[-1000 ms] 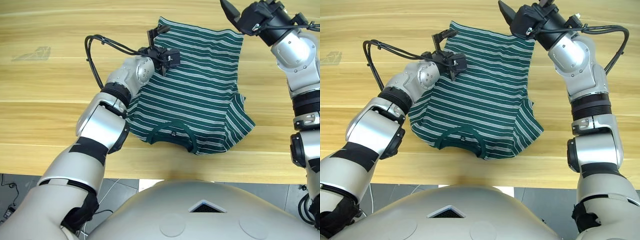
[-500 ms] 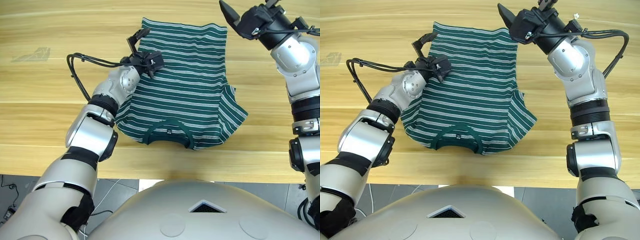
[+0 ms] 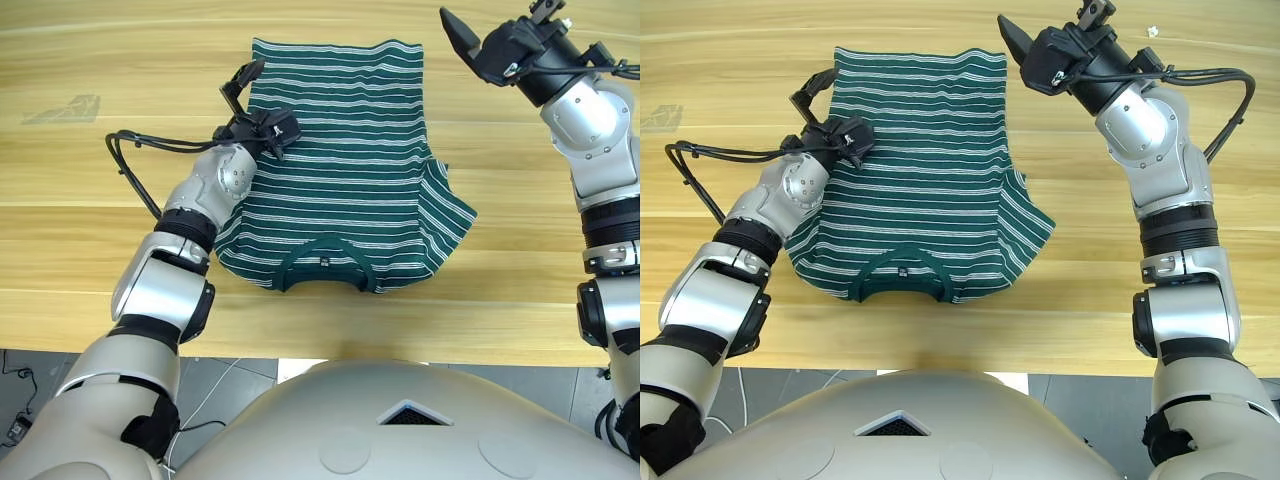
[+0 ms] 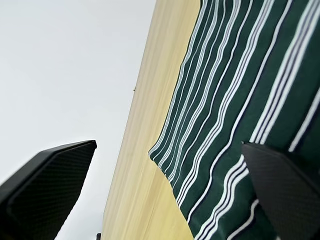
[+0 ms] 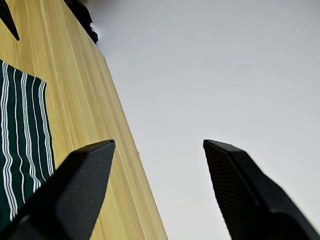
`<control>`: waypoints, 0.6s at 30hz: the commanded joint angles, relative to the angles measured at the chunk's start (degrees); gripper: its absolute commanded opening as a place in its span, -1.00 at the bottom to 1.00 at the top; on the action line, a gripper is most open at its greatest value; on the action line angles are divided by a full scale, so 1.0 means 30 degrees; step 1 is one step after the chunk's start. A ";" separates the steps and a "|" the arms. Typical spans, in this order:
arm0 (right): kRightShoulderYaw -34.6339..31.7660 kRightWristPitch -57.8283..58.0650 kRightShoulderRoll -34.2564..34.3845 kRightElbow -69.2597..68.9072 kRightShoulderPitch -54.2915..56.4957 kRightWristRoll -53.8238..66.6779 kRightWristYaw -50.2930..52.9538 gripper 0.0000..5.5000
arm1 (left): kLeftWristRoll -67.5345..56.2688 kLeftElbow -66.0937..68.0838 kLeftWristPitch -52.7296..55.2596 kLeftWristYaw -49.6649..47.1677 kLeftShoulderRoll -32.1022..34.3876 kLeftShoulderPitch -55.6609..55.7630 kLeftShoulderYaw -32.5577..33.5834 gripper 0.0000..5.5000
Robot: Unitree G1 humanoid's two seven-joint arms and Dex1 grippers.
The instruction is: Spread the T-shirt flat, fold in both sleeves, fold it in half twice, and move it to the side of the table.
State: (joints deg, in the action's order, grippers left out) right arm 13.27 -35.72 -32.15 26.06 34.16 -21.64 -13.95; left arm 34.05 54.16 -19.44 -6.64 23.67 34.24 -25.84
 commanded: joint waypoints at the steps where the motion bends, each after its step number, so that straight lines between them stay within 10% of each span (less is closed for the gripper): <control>1: -0.0114 0.0034 0.0033 0.0009 -0.0012 -0.0142 -0.0063 0.19 | 0.0043 -0.0375 0.0584 0.0142 -0.0115 -0.0986 0.0073 0.95; 9: -0.0209 -0.0021 0.0250 -0.0039 -0.0408 0.0035 0.0225 0.19 | -0.2081 -0.4985 -0.1231 -0.3243 0.0396 -0.1559 0.3583 0.95; 18: -0.0901 0.0161 0.0324 -0.1498 -0.1846 0.0541 0.0493 0.19 | -1.1943 -2.1422 0.3153 0.1910 0.0676 -1.0151 0.9698 0.95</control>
State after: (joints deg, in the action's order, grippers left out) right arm 12.40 -35.85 -30.94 24.14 30.99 -21.52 -12.82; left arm 5.83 1.28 -16.20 -3.99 25.69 12.74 -1.70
